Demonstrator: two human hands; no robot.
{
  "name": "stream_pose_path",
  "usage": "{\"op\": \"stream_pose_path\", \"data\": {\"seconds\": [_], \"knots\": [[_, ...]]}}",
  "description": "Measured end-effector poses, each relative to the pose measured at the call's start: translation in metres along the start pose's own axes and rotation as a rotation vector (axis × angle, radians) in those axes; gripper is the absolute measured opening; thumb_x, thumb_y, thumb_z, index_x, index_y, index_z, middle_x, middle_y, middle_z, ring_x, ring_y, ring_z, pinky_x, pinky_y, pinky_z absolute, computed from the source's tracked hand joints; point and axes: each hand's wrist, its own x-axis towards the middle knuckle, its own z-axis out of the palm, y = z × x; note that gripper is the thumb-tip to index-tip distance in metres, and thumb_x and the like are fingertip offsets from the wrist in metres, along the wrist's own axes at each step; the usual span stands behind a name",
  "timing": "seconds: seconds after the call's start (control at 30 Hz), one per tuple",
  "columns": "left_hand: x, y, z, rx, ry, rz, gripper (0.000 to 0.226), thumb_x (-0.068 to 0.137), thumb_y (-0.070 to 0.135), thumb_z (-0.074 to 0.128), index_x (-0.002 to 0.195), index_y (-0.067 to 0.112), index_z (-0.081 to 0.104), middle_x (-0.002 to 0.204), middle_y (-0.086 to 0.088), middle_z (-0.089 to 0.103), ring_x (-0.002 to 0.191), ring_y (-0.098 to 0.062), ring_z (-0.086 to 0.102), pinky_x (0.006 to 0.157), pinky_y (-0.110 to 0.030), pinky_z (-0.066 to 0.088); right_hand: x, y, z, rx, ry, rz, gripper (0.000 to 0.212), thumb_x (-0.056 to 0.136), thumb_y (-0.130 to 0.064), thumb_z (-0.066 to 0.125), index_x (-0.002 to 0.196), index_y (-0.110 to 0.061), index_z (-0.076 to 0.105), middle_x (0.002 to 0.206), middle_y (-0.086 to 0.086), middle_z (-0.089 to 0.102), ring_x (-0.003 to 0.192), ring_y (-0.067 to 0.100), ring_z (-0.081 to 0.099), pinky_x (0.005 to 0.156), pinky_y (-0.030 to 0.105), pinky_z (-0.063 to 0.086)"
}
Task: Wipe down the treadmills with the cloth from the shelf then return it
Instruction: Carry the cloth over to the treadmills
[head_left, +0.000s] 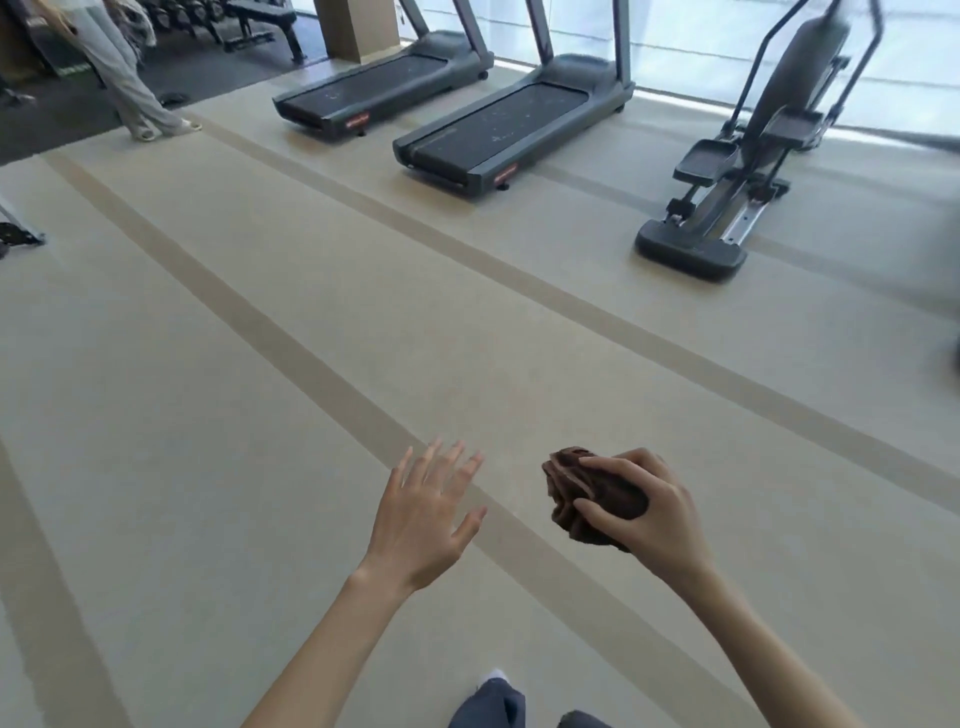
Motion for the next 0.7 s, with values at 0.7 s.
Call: {"op": "stream_pose_path", "data": {"seconds": [0.7], "knots": [[0.342, -0.052, 0.009, 0.012, -0.03, 0.001, 0.063, 0.089, 0.055, 0.02, 0.145, 0.028, 0.035, 0.15, 0.0, 0.037, 0.139, -0.023, 0.031, 0.114, -0.045, 0.019, 0.332, 0.099, -0.014, -0.077, 0.013, 0.0, 0.038, 0.066, -0.027, 0.085, 0.101, -0.034, 0.072, 0.089, -0.011, 0.059, 0.088, 0.014, 0.057, 0.082, 0.043, 0.047]]}}
